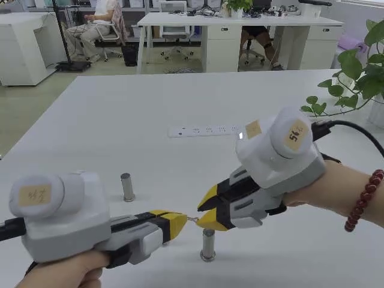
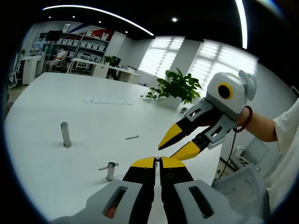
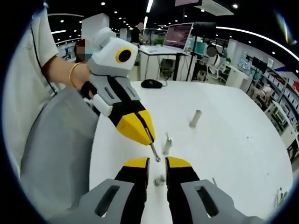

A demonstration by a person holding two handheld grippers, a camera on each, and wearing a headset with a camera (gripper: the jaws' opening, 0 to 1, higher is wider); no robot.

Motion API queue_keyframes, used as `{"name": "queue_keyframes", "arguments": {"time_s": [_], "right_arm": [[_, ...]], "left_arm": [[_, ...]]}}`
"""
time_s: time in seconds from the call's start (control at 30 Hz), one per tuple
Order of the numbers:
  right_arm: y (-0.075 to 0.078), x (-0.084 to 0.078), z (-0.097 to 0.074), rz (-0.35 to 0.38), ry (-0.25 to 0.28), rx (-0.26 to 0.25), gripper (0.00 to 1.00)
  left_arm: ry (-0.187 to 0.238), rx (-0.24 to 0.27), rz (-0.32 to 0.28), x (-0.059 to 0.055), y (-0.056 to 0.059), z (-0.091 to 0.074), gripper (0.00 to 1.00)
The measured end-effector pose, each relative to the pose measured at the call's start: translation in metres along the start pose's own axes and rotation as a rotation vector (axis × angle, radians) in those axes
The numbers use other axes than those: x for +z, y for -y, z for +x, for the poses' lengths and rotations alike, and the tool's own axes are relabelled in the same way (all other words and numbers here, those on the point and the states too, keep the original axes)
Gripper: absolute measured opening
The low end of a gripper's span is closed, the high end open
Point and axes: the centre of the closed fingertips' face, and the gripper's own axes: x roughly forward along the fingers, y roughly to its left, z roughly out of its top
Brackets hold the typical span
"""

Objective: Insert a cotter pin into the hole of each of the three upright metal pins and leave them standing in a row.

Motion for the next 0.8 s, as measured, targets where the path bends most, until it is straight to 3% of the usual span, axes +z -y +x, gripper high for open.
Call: {"name": "queue_keyframes", "arguments": {"time_s": [0.2,0.23,0.5,0.8], "right_arm": [[-0.009,-0.001,-0.003,0.076,0.04,0.098,0.17],[-0.008,-0.001,-0.004,0.085,0.045,0.096,0.17],[-0.015,-0.009,-0.007,0.091,0.048,0.163,0.17],[-0.033,-0.017,-0.007,0.077,0.043,0.271,0.17]], "left_arm": [[-0.022,-0.034,0.061,-0.004,0.005,-0.002,0.0],[-0.026,-0.045,0.076,-0.005,0.007,-0.003,0.0],[-0.064,-0.094,0.141,-0.014,0.014,-0.006,0.0],[-0.082,-0.171,0.199,-0.019,0.028,-0.009,0.0]]}}
